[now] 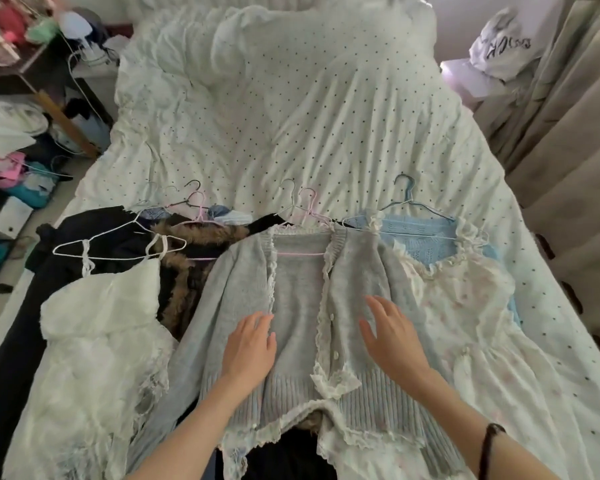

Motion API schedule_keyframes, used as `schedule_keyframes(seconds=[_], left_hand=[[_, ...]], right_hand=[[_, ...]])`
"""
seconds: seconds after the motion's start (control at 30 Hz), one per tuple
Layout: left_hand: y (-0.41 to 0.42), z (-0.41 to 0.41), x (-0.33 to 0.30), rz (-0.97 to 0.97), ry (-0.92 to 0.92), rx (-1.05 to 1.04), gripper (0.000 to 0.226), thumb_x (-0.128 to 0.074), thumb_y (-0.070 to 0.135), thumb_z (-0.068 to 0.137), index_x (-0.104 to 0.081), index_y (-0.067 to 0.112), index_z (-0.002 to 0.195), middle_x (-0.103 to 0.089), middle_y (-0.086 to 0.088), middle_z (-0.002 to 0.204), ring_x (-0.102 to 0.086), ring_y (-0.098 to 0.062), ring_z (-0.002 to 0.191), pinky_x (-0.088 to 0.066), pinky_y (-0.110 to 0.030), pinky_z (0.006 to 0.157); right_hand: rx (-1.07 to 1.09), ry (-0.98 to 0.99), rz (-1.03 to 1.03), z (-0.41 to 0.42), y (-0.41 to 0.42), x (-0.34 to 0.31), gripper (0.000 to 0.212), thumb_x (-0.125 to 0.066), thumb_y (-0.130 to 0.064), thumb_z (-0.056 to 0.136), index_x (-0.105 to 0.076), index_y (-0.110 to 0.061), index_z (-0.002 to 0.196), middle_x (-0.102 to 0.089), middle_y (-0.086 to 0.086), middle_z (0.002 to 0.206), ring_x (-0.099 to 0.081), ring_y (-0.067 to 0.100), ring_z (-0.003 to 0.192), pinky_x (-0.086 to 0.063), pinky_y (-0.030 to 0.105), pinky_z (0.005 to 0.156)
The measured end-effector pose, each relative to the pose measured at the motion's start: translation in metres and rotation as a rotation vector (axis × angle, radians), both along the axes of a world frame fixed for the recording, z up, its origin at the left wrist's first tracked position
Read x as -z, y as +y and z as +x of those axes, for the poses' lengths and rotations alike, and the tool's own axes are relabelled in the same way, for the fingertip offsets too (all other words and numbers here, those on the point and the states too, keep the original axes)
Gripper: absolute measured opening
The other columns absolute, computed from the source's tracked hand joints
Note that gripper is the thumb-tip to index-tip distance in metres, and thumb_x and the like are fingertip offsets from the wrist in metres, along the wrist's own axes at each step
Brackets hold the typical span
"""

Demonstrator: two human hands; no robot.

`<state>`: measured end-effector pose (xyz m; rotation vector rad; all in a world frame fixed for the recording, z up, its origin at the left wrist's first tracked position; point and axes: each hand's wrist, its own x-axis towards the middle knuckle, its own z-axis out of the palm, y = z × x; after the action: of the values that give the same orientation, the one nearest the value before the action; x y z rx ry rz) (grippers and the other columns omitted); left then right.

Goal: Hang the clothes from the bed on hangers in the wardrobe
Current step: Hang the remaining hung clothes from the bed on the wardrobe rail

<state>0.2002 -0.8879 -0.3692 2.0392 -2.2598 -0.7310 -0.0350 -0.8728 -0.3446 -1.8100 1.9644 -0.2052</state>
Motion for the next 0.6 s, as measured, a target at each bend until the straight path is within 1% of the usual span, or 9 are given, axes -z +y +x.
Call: schedule_keyframes(seconds=[0.07,0.13,0.2,0.27,0.33,0.4,0.47,0.5,0.6], left_hand=[[-0.031,0.0,0.022,0.002,-0.003,-0.019,0.041,-0.039,0.021,0.098,-0.039,0.012,0.138,-0.04,-0.002,0.143,-0.036,-0.018,0.13,-0.03,-0.029,0.104],[-0.062,-0.001,0.045,-0.015,-0.006,-0.047,0.038,-0.045,0.015,0.095,-0.047,0.008,0.132,-0.05,-0.006,0.135,-0.044,-0.023,0.123,-0.036,-0.033,0.098],[-0.089,-0.003,0.07,-0.027,-0.018,-0.064,0.037,-0.046,0.013,0.094,-0.05,0.01,0.13,-0.053,-0.004,0.131,-0.046,-0.023,0.12,-0.037,-0.033,0.095],[-0.115,-0.005,0.099,-0.036,-0.016,-0.095,0.036,-0.046,0.014,0.093,-0.052,0.012,0.129,-0.054,-0.001,0.131,-0.044,-0.021,0.121,-0.034,-0.031,0.096],[-0.143,-0.011,0.129,-0.106,0.045,-0.134,0.034,-0.051,0.011,0.091,-0.057,0.009,0.124,-0.058,-0.004,0.126,-0.046,-0.023,0.119,-0.035,-0.032,0.097],[-0.17,-0.019,0.155,-0.174,0.081,-0.162,0.034,-0.056,0.01,0.088,-0.058,0.007,0.122,-0.06,-0.007,0.123,-0.049,-0.027,0.114,-0.036,-0.036,0.097],[-0.19,-0.023,0.176,-0.198,0.016,-0.184,0.038,-0.059,0.016,0.087,-0.055,0.01,0.125,-0.058,-0.008,0.121,-0.049,-0.028,0.111,-0.037,-0.037,0.093],[-0.196,-0.023,0.184,-0.197,-0.04,-0.205,0.04,-0.061,0.021,0.086,-0.053,0.012,0.125,-0.057,-0.008,0.119,-0.049,-0.028,0.109,-0.037,-0.038,0.09],[-0.207,-0.018,0.203,-0.214,-0.204,-0.231,0.048,-0.075,0.031,0.073,-0.054,0.015,0.114,-0.058,-0.009,0.105,-0.053,-0.03,0.095,-0.04,-0.041,0.074]], right_hand=[[-0.012,0.011,0.023,-0.001,-0.039,0.022,0.048,-0.04,-0.032,0.098,-0.034,-0.011,0.141,-0.04,0.006,0.141,-0.037,0.025,0.13,-0.033,0.035,0.105],[-0.028,0.014,0.031,0.001,-0.077,0.047,0.047,-0.041,-0.03,0.098,-0.037,-0.009,0.139,-0.043,0.008,0.139,-0.04,0.028,0.127,-0.033,0.036,0.103],[-0.046,0.002,0.051,0.006,-0.11,0.074,0.043,-0.043,-0.026,0.097,-0.041,-0.007,0.136,-0.047,0.011,0.134,-0.042,0.03,0.124,-0.034,0.037,0.1],[-0.052,-0.026,0.064,0.015,-0.135,0.104,0.039,-0.046,-0.019,0.096,-0.046,-0.004,0.132,-0.05,0.014,0.128,-0.044,0.032,0.119,-0.036,0.037,0.097],[-0.065,-0.076,0.012,0.024,-0.157,0.137,0.039,-0.054,-0.008,0.091,-0.048,0.003,0.128,-0.054,0.019,0.118,-0.051,0.037,0.109,-0.042,0.039,0.09],[-0.078,-0.085,-0.015,0.03,-0.175,0.173,0.041,-0.063,-0.003,0.084,-0.051,0.007,0.122,-0.056,0.021,0.105,-0.057,0.04,0.094,-0.049,0.043,0.078],[-0.041,-0.038,-0.036,0.032,-0.186,0.203,0.042,-0.071,-0.008,0.079,-0.054,0.007,0.114,-0.056,0.021,0.097,-0.058,0.038,0.085,-0.051,0.044,0.07],[-0.001,-0.014,-0.033,0.032,-0.19,0.211,0.043,-0.073,-0.013,0.078,-0.054,0.006,0.111,-0.055,0.02,0.096,-0.057,0.037,0.085,-0.051,0.044,0.068],[0.116,0.062,-0.007,0.029,-0.197,0.226,0.049,-0.07,-0.025,0.081,-0.051,0.002,0.117,-0.053,0.017,0.106,-0.053,0.033,0.098,-0.048,0.042,0.076]])
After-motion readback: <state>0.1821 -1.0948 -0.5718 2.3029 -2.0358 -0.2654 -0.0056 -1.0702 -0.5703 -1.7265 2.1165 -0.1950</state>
